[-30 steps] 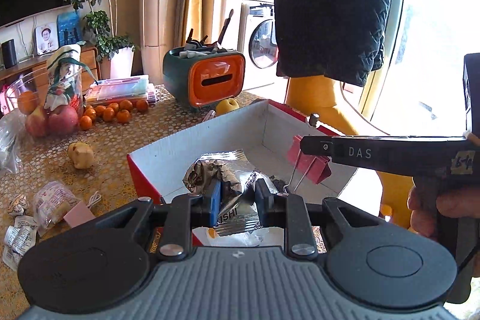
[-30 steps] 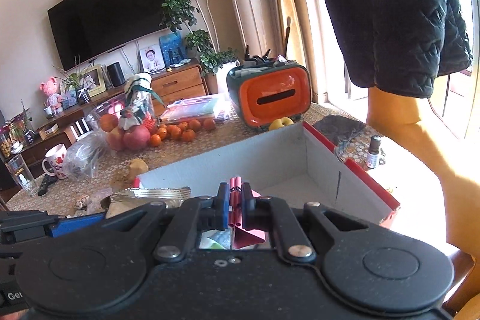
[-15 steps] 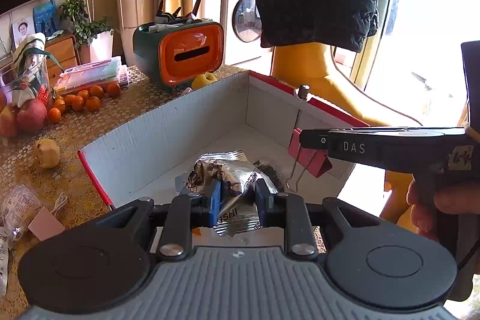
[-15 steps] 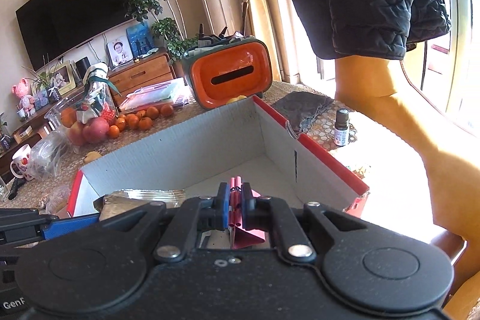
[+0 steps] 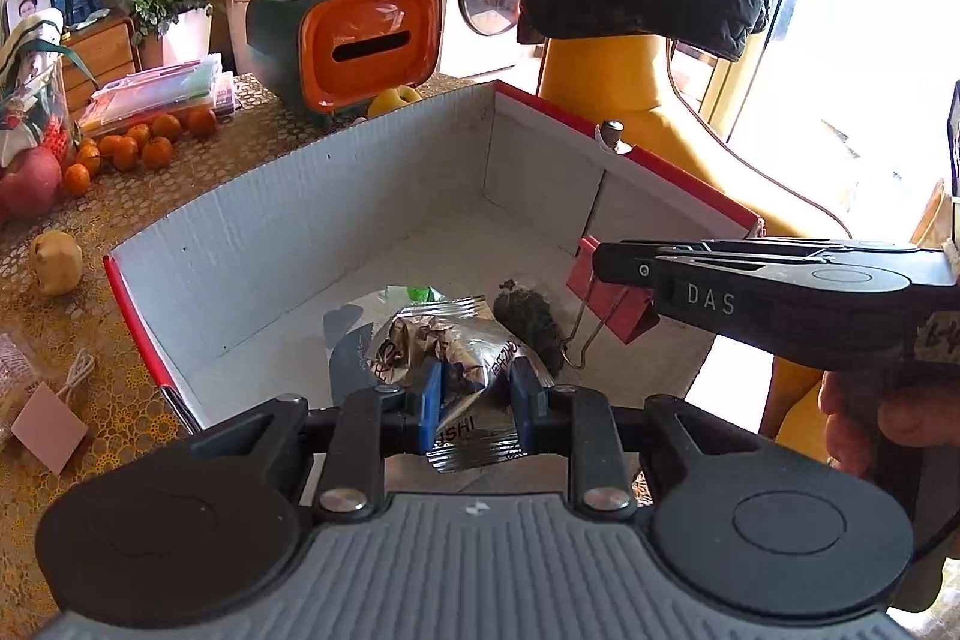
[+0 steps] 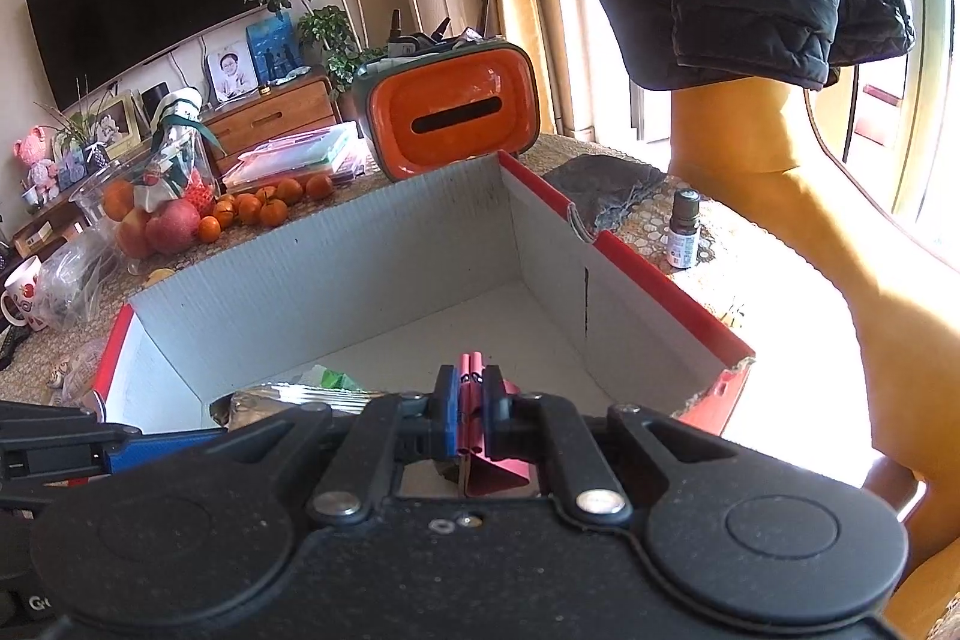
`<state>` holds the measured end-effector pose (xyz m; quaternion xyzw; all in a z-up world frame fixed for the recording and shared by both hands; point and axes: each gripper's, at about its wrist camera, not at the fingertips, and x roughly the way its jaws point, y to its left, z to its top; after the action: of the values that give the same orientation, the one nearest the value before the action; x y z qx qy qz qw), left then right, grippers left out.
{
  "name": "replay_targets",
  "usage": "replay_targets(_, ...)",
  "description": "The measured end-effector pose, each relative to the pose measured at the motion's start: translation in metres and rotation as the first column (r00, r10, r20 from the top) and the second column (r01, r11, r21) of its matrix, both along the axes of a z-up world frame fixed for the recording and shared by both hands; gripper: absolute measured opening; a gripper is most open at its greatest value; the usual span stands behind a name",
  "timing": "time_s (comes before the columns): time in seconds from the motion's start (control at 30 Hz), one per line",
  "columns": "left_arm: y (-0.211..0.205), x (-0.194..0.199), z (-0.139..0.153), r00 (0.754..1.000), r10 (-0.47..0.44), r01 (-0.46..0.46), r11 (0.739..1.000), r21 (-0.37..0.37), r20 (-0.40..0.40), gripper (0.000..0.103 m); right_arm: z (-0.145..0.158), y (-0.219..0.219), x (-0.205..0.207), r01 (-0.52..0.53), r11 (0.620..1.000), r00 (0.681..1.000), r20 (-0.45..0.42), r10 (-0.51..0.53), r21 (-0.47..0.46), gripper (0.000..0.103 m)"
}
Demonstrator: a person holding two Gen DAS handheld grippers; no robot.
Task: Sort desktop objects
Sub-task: 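Open the right tool to drop the pink clip while the left tool releases the foil wrapper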
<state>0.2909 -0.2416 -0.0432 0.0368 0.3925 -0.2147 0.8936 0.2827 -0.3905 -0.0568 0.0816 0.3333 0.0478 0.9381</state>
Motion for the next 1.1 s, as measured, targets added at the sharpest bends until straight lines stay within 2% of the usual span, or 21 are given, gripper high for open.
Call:
replay_targets(0.23,0.001,0.005,-0.011,0.995,-0.011,0.008,1.0,-0.026,-0.104,0.023,0.001,0.001,0.0,-0.004,1.0,1.0,-0.016,0.004,-0.002,0.011)
replay_targets(0.43,0.007,0.004,-0.01,0.992,-0.006,0.001,0.999,-0.039,-0.125,0.023,0.003,0.006,0.001,-0.024,1.0,0.999,-0.037,0.023,-0.011,0.022)
replay_targets(0.77,0.019,-0.002,0.002,0.993,0.013,-0.021,0.997,-0.069,-0.117,0.023,0.008,0.017,0.006,-0.087,0.996,0.991,-0.107,0.085,-0.011,0.05)
replay_targets(0.9,0.021,-0.007,0.007,0.994,0.017,-0.026,0.997,-0.078,-0.111,0.023,0.012,0.022,0.003,-0.105,0.994,0.988,-0.117,0.102,-0.021,0.068)
replay_targets(1.0,0.026,-0.011,0.01,0.993,0.03,-0.04,0.995,-0.089,-0.111,0.032,0.015,0.023,0.001,-0.099,0.995,0.988,-0.118,0.096,-0.018,0.072)
replay_targets(1.07,0.029,-0.014,0.013,0.994,0.036,-0.046,0.994,-0.097,-0.105,0.044,0.016,0.022,0.0,-0.098,0.995,0.987,-0.127,0.097,-0.004,0.075)
replay_targets(1.1,0.031,-0.016,0.014,0.994,0.041,-0.05,0.994,-0.096,-0.097,0.054,0.016,0.022,0.0,-0.101,0.995,0.986,-0.133,0.1,0.004,0.078)
